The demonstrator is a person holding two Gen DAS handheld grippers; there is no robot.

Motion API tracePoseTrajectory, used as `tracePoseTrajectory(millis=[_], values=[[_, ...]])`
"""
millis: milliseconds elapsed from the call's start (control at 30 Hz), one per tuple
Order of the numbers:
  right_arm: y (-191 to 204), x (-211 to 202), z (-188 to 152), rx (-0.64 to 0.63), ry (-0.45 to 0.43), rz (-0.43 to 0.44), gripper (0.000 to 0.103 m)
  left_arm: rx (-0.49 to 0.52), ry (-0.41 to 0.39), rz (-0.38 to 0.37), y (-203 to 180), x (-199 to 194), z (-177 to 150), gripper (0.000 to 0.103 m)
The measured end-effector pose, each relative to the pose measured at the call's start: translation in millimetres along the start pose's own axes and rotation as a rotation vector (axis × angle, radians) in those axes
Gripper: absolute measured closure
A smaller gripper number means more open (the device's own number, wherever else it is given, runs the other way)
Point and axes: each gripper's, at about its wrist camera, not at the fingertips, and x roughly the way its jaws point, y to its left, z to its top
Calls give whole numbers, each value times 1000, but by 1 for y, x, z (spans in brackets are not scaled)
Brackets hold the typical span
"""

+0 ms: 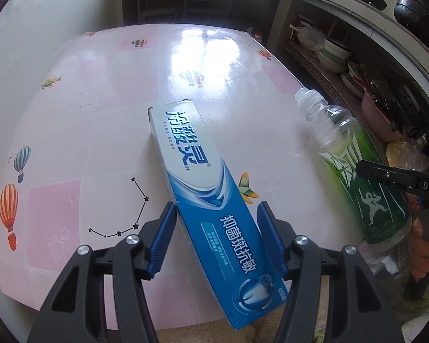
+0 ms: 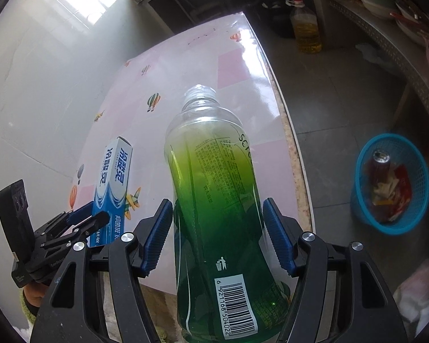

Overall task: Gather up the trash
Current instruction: 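Grasp the blue toothpaste box with the left gripper while the right holds the bottle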

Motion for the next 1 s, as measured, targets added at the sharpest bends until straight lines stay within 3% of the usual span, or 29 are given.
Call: tracePoseTrajectory(millis=[500, 600, 1000], values=[[3, 14, 9, -16, 56, -14, 36, -63, 31, 11, 6, 10, 13, 46], [1, 13, 6, -6, 65, 3, 43, -67, 26, 15, 6, 10, 11, 46], [-4, 7, 2, 30, 42, 37, 44, -92, 6, 15, 8, 5, 6, 50]])
